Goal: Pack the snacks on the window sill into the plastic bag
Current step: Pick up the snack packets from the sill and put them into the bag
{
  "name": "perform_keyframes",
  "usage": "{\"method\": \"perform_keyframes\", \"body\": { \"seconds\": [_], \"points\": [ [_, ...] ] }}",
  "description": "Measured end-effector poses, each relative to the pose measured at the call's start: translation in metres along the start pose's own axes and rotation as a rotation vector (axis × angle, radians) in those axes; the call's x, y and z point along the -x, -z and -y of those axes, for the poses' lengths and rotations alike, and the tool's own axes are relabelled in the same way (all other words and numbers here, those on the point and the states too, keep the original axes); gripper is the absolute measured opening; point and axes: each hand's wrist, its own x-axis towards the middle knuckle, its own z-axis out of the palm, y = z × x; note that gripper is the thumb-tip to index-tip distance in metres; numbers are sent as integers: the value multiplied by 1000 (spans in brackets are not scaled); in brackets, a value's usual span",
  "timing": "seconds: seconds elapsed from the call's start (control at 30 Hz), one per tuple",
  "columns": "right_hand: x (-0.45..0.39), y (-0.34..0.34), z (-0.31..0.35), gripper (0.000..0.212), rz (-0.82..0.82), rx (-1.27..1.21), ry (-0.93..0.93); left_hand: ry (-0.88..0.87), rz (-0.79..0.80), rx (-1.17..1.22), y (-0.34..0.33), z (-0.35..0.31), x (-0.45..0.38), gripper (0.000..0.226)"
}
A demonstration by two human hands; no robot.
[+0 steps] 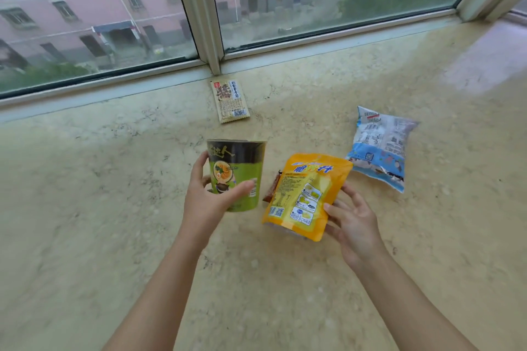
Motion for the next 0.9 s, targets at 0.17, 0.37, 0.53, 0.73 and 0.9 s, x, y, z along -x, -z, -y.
{"method": "perform_keyframes", "body": {
  "seconds": [0.17, 0.37, 0.53, 0.73, 0.9],
  "points": [
    [54, -10, 24, 50, 88, 44, 25, -49, -56, 71, 28, -31, 61, 110],
    [134, -19, 44, 51, 208, 133, 62, -94, -119, 105, 64, -55, 140, 109],
    [195, -29, 52, 51, 301, 173, 69, -106, -196, 171, 90, -73, 206, 108],
    [259, -53, 50, 51, 417, 211, 75, -121, -276, 206, 132, -84, 268, 103],
    [310, -86, 41, 49, 529, 253, 114, -139, -310, 234, 183, -86, 305, 104]
  ]
}}
